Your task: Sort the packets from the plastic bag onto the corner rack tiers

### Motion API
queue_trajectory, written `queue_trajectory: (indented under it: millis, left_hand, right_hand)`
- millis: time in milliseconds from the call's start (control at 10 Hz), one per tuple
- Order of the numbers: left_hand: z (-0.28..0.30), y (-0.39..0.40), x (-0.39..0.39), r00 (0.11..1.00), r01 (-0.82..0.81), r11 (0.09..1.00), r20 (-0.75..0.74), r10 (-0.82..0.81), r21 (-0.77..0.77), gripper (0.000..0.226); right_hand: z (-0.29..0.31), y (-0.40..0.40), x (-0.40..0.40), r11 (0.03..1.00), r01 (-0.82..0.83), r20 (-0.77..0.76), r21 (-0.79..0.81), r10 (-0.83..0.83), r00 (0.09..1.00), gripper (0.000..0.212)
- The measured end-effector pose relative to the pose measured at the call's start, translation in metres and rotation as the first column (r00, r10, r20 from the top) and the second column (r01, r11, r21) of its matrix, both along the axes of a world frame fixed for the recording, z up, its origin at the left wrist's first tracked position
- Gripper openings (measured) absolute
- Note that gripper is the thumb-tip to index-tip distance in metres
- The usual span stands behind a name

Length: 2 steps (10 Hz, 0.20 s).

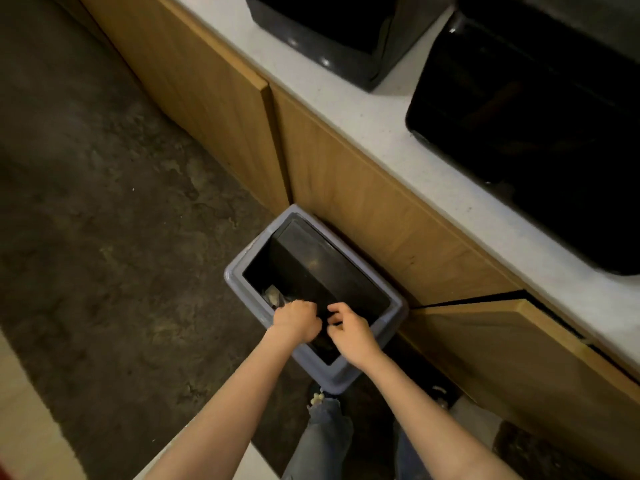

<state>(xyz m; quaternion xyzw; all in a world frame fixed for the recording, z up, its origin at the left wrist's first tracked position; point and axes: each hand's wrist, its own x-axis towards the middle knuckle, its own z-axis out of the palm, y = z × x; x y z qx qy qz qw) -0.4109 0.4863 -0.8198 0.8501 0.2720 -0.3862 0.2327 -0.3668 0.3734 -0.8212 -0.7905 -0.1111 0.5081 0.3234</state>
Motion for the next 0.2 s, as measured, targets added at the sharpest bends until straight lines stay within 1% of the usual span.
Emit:
queue_trajectory:
  millis: [100, 200]
  left_hand:
    - [0.041, -0.012, 0.029, 0.997, 0.075, 0.986, -0.012, -0.078, -0.151, 0.033]
    - [0.09, -0.039, 0.059, 0.994, 0.108, 0.968, 0.046, -0.1, -0.227, 0.032]
  right_hand:
    - [0.032, -0.018, 0.017, 0.999, 0.034, 0.007, 0.034, -0.034, 0.999, 0.032]
    - [0.069, -0.049, 0.036, 0.984, 0.14, 0.041, 0.115, -0.145, 0.988, 0.027]
